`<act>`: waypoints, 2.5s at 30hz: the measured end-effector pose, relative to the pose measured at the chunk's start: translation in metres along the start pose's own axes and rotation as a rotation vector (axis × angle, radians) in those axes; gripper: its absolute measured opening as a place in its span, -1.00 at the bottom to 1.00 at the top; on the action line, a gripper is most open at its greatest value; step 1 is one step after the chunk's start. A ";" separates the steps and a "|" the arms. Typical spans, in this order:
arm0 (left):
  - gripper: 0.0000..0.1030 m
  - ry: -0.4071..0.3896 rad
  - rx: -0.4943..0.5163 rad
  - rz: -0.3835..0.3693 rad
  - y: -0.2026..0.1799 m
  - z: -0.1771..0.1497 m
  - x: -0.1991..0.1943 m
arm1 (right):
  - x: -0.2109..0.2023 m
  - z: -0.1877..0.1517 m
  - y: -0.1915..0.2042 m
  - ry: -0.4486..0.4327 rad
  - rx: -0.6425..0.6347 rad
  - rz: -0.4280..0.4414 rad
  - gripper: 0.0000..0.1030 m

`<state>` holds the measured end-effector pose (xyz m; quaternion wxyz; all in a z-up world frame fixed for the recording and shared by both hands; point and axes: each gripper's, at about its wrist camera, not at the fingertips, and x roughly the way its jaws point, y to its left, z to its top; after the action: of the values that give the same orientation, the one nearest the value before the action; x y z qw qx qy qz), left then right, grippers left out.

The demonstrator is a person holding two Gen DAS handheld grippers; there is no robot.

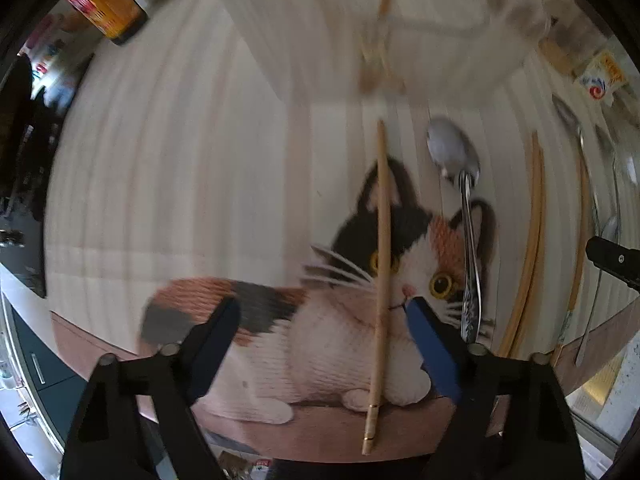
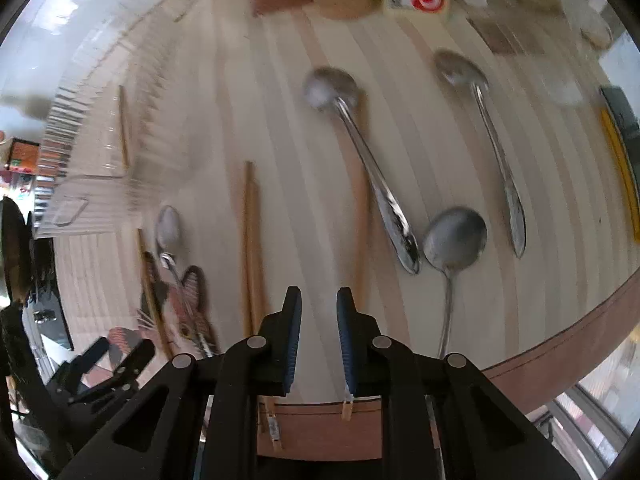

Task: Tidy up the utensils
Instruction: 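Close the left tool on a chopstick while the right tool grasps another chopstick, then lift both chopsticks, carry them into the clear basket and open both tools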

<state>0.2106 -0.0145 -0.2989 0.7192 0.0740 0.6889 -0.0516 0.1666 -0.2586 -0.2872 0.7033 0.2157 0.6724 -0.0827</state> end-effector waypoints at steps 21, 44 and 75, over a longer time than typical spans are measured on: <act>-0.91 0.006 -0.038 -0.060 0.019 0.001 0.006 | 0.020 -0.011 0.016 0.026 -0.070 -0.090 -0.78; -0.91 0.020 -0.056 -0.069 0.050 -0.008 0.000 | 0.019 -0.020 0.014 0.074 -0.055 -0.118 -0.67; -0.91 0.015 -0.026 -0.040 0.032 -0.005 0.009 | 0.047 -0.059 0.094 0.053 -0.263 -0.233 -0.86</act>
<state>0.2115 0.0178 -0.3069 0.7138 0.0509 0.6962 -0.0565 0.1555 -0.1420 -0.3153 0.6931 0.0444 0.7162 -0.0692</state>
